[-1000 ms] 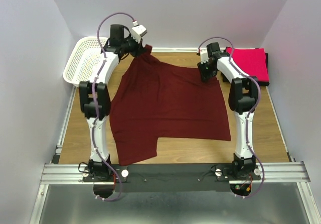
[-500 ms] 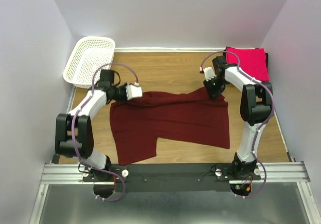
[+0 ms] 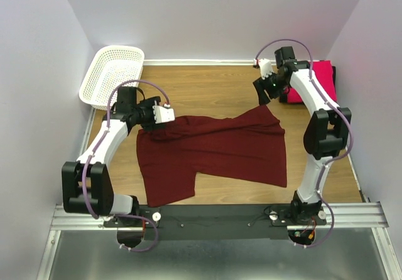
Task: Fold and stack the t-shirts
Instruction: Flatten out the tshirt
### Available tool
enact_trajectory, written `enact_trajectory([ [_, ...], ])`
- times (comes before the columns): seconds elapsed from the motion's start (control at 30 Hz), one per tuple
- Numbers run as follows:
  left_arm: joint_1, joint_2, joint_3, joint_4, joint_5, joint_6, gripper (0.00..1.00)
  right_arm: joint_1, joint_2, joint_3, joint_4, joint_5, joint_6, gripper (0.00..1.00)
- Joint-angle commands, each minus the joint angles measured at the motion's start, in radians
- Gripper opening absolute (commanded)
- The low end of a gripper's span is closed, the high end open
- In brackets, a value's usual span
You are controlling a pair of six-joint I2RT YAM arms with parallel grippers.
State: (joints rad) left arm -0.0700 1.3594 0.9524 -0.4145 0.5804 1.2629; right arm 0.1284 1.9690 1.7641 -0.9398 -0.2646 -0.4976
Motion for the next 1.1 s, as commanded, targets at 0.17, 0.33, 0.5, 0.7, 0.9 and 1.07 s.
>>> enact_trajectory([
  [0.17, 0.090, 0.121, 0.144, -0.001, 0.090, -0.284, 0.77, -0.036, 0.307, 0.235, -0.074, -0.051, 0.059, 0.63],
  [0.33, 0.101, 0.254, 0.233, -0.067, 0.044, -0.388, 0.77, -0.061, 0.375, 0.299, -0.076, -0.038, 0.044, 0.62],
  [0.5, 0.128, 0.349, 0.298, -0.167, 0.073, -0.401, 0.77, -0.062, 0.412, 0.296, -0.073, -0.038, 0.033, 0.64],
  [0.7, 0.142, 0.314, 0.226, -0.194, 0.079, -0.361, 0.77, -0.062, 0.455, 0.339, -0.073, -0.059, 0.034, 0.67],
  [0.9, 0.170, 0.271, 0.192, -0.191, 0.055, -0.373, 0.77, -0.061, 0.467, 0.325, -0.073, -0.093, 0.024, 0.45],
  [1.07, 0.210, 0.261, 0.189, -0.277, 0.030, -0.295, 0.76, -0.061, 0.444, 0.275, -0.074, -0.114, -0.004, 0.15],
])
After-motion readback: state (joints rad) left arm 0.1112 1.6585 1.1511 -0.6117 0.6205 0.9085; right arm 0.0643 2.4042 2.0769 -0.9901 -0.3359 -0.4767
